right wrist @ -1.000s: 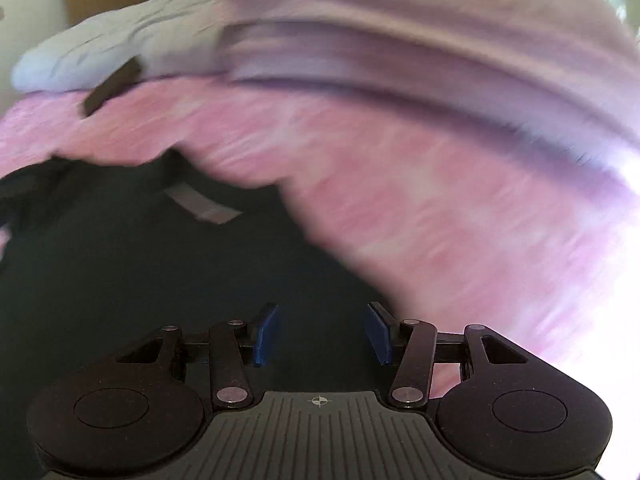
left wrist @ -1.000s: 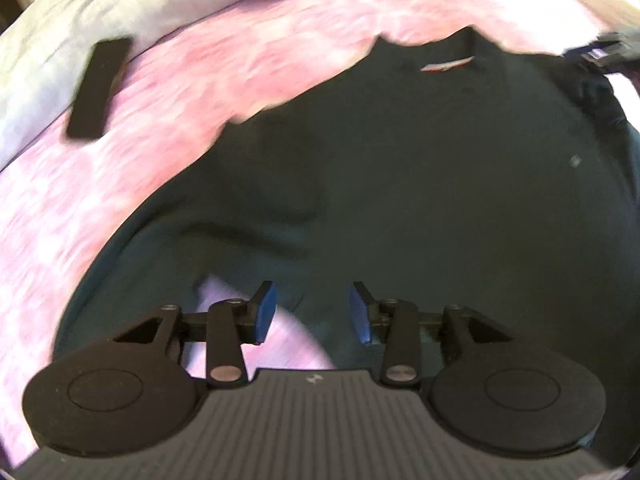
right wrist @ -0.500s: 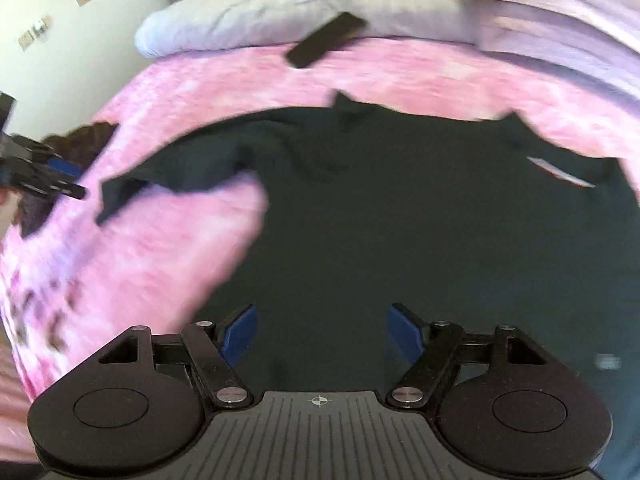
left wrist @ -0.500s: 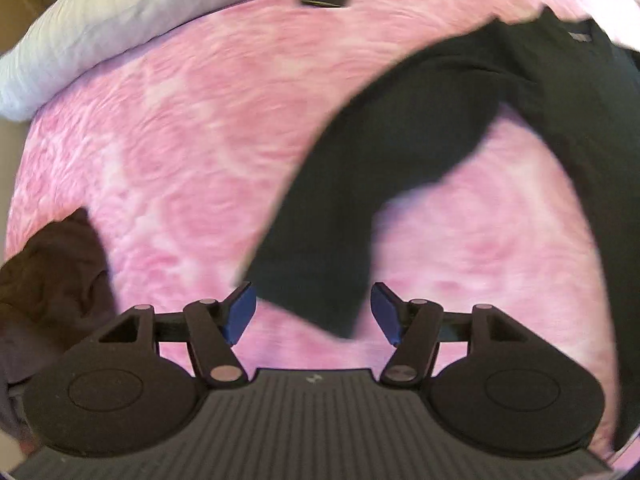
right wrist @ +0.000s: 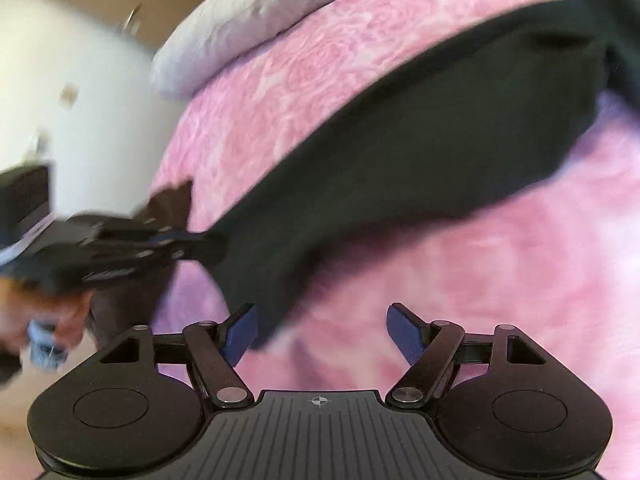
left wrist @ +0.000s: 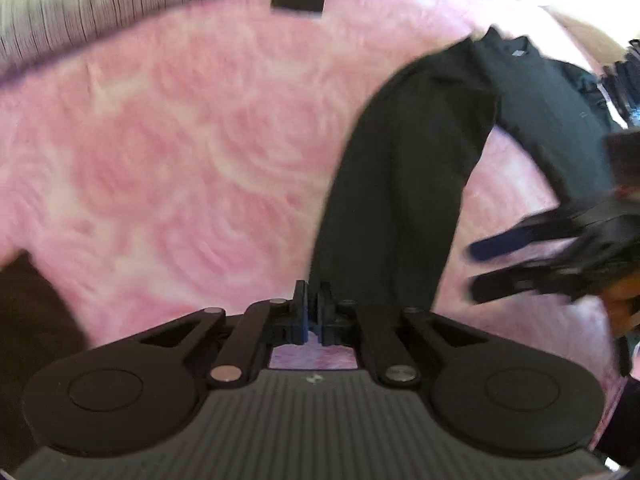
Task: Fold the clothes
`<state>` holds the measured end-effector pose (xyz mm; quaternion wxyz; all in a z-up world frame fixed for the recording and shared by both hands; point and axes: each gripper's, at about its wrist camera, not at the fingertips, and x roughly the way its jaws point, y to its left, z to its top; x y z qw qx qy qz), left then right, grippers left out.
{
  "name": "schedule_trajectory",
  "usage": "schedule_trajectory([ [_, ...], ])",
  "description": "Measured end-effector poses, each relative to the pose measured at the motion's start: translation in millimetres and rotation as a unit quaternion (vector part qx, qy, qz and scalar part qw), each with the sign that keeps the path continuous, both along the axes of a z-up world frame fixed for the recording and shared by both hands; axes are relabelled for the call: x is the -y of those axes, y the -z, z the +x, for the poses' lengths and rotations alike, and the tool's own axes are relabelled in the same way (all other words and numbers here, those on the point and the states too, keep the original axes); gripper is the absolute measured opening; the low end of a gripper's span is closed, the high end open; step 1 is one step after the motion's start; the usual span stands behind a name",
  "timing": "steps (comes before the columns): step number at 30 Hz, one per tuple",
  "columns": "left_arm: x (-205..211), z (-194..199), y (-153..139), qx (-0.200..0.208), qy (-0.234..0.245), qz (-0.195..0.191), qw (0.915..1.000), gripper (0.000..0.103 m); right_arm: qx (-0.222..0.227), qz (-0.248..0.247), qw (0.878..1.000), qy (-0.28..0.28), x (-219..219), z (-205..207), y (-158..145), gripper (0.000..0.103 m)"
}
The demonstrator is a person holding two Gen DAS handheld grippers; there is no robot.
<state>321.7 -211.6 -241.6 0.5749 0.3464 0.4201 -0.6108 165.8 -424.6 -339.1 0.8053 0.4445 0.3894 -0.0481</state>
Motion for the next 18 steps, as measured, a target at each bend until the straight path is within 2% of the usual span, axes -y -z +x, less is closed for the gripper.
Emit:
schedule_trajectory([
  [1,0,6,-9,0.019,0.006,-0.005,0.9998,0.002,0.002,0.017,1.0,0.022,-2,5,3,0.064],
  [2,2,12,-16,0.044,0.013,-0.008,0.9989,0.002,0.002,0.039,0.999,0.026,-6,11,5,0.044],
  [3,4,18,-23,0.068,0.02,-0.012,0.9974,0.002,0.002,0.061,0.998,0.029,-10,17,7,0.007],
  [6,14,31,-19,0.108,0.017,0.004,0.9941,0.003,0.013,0.054,0.998,-0.024,-37,40,-3,0.005],
  [8,21,39,-11,0.123,0.005,0.023,0.9921,0.008,0.007,0.043,0.998,-0.039,-47,49,-8,0.006],
  [9,25,43,-7,0.131,-0.001,0.033,0.9909,0.013,0.004,0.037,0.998,-0.045,-52,54,-10,0.006],
  [10,27,42,-4,0.144,-0.006,0.039,0.9887,0.015,-0.001,0.029,0.999,-0.045,-51,52,-13,0.012],
  [11,27,39,-2,0.161,-0.01,0.044,0.9859,0.015,-0.009,0.012,0.999,-0.045,-48,46,-16,0.023],
  [12,25,35,-1,0.17,-0.012,0.048,0.9841,0.018,-0.014,-0.006,0.999,-0.043,-42,36,-21,0.054],
  [13,23,31,-3,0.173,-0.014,0.05,0.9836,0.021,-0.018,-0.024,0.999,-0.041,-37,25,-25,0.079],
  [18,25,-15,-19,0.159,-0.015,0.031,0.9867,0.025,-0.054,-0.115,0.992,0.023,18,-84,-56,0.08],
])
